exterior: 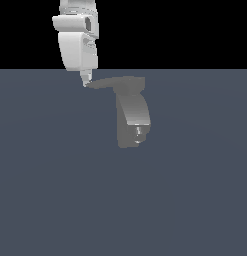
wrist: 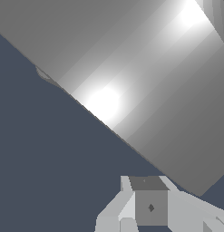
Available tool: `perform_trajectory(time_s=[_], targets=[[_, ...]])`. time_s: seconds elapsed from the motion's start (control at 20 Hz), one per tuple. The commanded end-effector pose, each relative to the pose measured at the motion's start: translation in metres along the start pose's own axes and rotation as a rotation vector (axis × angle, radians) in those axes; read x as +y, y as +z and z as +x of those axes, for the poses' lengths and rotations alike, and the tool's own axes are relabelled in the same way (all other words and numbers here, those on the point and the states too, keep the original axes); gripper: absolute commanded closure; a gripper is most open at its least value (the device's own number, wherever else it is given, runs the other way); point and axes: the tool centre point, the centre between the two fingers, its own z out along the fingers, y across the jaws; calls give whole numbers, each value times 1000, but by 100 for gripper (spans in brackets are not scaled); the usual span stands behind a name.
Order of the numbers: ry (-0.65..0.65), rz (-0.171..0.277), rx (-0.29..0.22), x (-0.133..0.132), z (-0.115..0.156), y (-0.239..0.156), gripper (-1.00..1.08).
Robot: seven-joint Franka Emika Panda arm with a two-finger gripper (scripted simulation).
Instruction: Turn on the faucet by rotating a designated handle.
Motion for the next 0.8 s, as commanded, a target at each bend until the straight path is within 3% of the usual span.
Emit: perform_trajectory(time_s=[0.0, 0.75], targets=[[8, -2, 3, 6, 10, 0, 108], [7, -3, 3, 44, 42, 0, 108]])
